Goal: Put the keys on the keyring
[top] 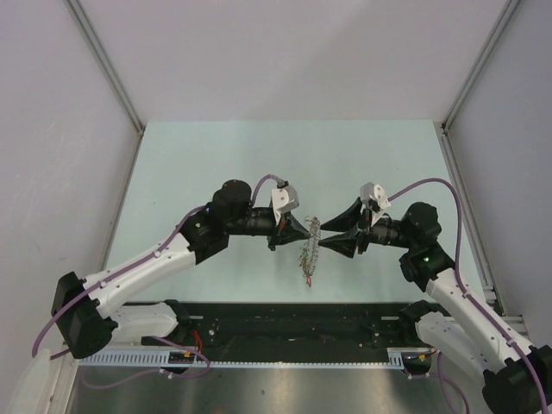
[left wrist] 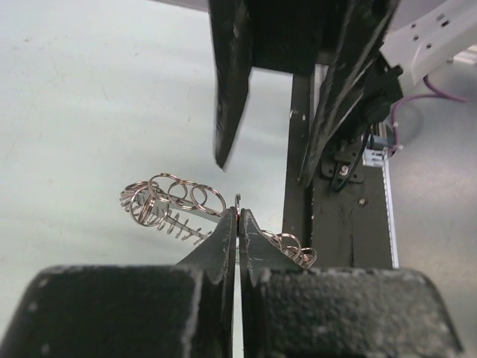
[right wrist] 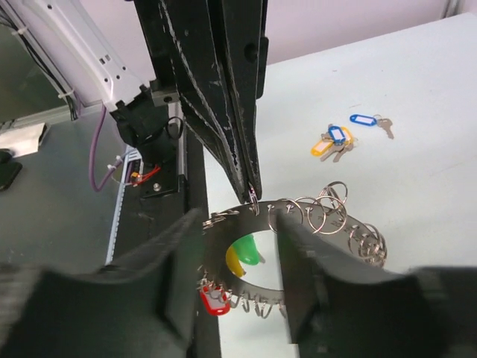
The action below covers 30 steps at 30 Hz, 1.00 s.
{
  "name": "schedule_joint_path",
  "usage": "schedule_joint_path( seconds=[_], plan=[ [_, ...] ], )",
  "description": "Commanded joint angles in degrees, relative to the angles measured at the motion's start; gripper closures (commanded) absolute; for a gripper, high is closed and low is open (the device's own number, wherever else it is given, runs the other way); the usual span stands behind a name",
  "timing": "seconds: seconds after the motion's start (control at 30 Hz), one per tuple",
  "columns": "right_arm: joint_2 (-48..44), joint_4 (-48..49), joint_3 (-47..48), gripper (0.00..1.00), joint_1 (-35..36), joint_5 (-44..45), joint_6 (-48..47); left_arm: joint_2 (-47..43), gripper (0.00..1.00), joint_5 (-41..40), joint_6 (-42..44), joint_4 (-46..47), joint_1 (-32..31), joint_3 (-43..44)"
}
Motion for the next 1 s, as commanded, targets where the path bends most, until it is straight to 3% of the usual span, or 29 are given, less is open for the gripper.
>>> schedule_joint_path(
  seconds=[0.0, 0.2, 0.43, 0.67, 0.8, 0.97],
  plan=[
    [-2.47, -4.76, 4.17, 0.4, -0.12, 2.57, -6.54, -3.94, 1.0, -0.85, 9.26, -6.01, 0.04, 4.16],
    [-2.65, -3.8, 4.35, 0.36, 0.58, 3.88, -10.17, -7.97, 1.0, -1.82, 19.72, -8.22, 0.04, 2.67],
    [0.6, -1.16, 5.31, 0.39, 2.77, 1.6, -11.57, -12.81, 1.0, -2.26, 23.87, -2.69, 0.04, -4.17],
    [5.43, -6.86, 9.88, 0.49, 7.87, 2.83, -21.5, -10.8, 1.0, -0.94, 23.44, -4.34, 0.57, -3.4],
    [8.51, -10.38, 12.43, 0.63, 9.54, 2.83, -26.42, -9.48, 1.0, -0.59, 22.47, -5.49, 0.74, -2.17],
    [10.8, -13.81, 14.37, 0.72, 11.3, 3.36, -29.5, -9.48, 1.0, -0.5, 21.94, -5.84, 1.01, -1.9]
  ],
)
